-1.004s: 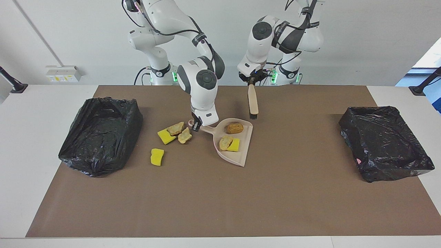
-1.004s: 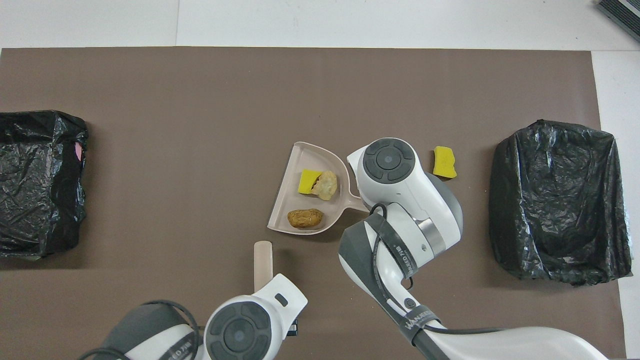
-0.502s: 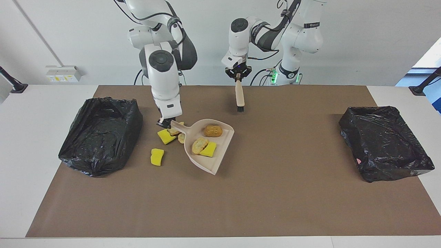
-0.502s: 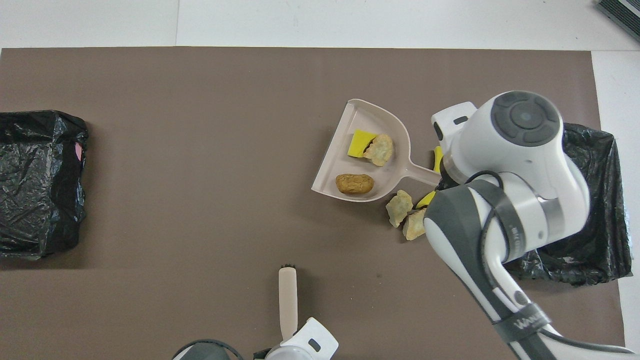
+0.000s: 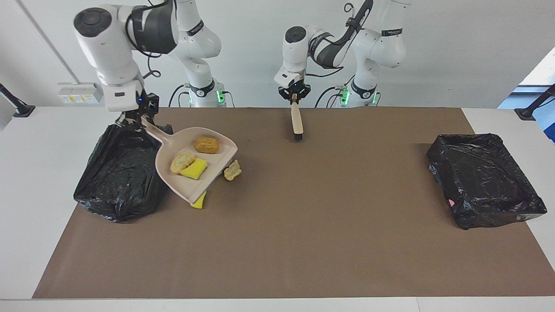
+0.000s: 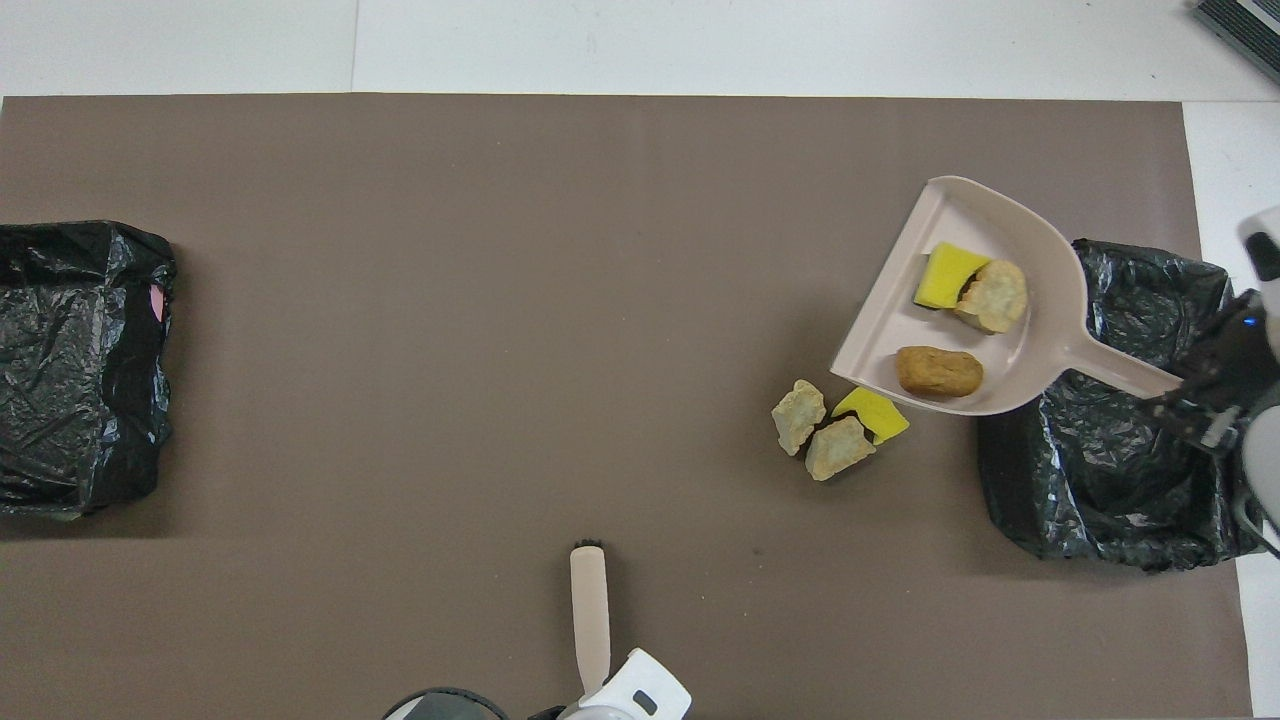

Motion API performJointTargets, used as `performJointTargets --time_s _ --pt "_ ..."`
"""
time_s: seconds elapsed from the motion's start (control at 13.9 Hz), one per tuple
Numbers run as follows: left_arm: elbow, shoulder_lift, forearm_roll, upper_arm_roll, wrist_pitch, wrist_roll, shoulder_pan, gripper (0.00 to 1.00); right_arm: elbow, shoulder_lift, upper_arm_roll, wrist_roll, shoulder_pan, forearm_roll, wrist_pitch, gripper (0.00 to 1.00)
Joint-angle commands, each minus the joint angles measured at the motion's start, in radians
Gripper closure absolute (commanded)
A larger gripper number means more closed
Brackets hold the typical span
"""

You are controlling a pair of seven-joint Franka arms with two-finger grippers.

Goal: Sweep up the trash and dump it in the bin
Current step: 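Carry the dustpan to the nearer bin with the right gripper, then tip the dustpan into the bin with the right gripper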

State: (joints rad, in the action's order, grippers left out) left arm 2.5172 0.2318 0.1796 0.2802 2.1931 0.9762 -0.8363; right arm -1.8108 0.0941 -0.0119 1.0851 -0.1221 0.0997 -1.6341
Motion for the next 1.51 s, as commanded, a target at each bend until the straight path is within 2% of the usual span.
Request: performJointTargets --time_s 0.0,0.22,0.43,0.5,0.65,0.79,0.86,0.93,1.0,1.29,1.43 --pt "0.032 0.008 0.012 -0.015 0.043 0.018 -0.033 1.0 -0.018 0.03 -0.008 0.195 -0.192 0.008 0.02 1.0" --pt "0.034 -0.002 0.012 -0.015 0.051 0.018 -0.032 1.0 -0.028 0.055 -0.008 0.344 -0.342 0.139 0.007 1.0" --pt "0.032 -0.006 0.014 -0.015 0.053 0.016 -0.026 0.97 -0.064 0.073 -0.008 0.381 -0.393 0.296 -0.067 1.0" --pt "0.031 -0.011 0.014 -0.015 0.051 0.016 -0.024 0.93 -0.076 0.07 -0.008 0.394 -0.402 0.337 -0.104 1.0" --pt "0.022 -0.018 0.015 -0.018 0.048 0.016 -0.02 0.7 -0.1 0.069 -0.008 0.395 -0.403 0.418 -0.164 1.0" --pt "-0.006 -0.043 0.017 -0.019 0.036 0.007 0.008 0.35 -0.125 0.068 -0.01 0.392 -0.401 0.46 -0.196 1.0" --pt "-0.026 -0.051 0.017 -0.019 0.024 -0.005 0.034 0.26 -0.13 0.069 -0.01 0.389 -0.392 0.488 -0.204 1.0" --pt "-0.047 -0.052 0.015 -0.019 0.005 -0.026 0.057 0.09 -0.13 0.067 -0.011 0.388 -0.387 0.523 -0.21 1.0" --pt "-0.072 -0.057 0.015 -0.021 -0.007 -0.072 0.081 0.0 -0.136 0.069 -0.011 0.386 -0.37 0.552 -0.225 1.0" --pt "-0.228 -0.071 -0.009 -0.022 -0.151 -0.324 0.264 0.0 -0.142 0.067 -0.011 0.386 -0.361 0.621 -0.259 1.0" --pt "-0.354 -0.068 -0.054 -0.022 -0.272 -0.457 0.379 0.0 -0.142 0.065 -0.014 0.388 -0.36 0.655 -0.276 1.0"
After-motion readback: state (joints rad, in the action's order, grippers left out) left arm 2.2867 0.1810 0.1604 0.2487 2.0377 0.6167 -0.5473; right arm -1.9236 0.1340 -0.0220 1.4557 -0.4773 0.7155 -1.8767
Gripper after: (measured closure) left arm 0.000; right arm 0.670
